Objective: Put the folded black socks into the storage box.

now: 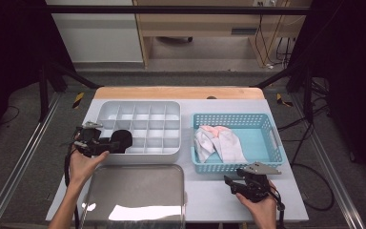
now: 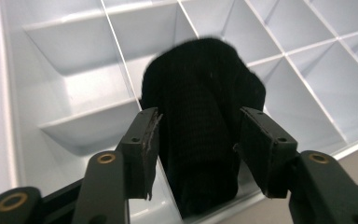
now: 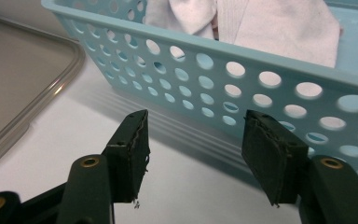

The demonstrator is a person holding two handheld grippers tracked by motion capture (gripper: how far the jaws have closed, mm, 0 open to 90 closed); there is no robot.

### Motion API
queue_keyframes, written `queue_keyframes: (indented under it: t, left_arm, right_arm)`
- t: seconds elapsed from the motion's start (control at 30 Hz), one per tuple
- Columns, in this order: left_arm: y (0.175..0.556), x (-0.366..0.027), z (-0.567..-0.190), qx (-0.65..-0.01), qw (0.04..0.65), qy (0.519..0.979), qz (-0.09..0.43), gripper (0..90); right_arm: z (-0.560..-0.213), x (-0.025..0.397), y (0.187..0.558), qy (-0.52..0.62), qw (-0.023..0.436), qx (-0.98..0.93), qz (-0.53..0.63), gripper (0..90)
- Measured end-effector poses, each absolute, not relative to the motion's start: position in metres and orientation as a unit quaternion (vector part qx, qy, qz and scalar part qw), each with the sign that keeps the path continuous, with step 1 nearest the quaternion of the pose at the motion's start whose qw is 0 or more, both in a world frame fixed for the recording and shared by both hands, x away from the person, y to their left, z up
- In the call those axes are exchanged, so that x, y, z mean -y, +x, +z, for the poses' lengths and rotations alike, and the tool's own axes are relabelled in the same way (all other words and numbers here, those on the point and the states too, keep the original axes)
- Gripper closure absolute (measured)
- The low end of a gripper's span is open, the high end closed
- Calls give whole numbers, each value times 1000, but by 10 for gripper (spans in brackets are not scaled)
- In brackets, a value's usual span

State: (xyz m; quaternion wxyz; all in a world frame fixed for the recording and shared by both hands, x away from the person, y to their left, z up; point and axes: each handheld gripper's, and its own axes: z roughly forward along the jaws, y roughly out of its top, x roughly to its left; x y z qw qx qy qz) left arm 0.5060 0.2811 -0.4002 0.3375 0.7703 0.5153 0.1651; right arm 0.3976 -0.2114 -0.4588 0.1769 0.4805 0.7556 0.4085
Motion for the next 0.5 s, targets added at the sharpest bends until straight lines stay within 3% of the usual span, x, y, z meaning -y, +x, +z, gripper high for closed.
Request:
queue_keyframes:
  t: [0.33, 0.5]
  left_arm:
    - [514, -273, -412, -516, 313, 782, 153, 710]
    - [512, -268, -416, -518, 287, 791, 153, 763]
  right_arm:
    - [-459, 211, 398, 477, 178, -758, 407, 420]
    - [-459, 211, 398, 475, 178, -760, 406, 422]
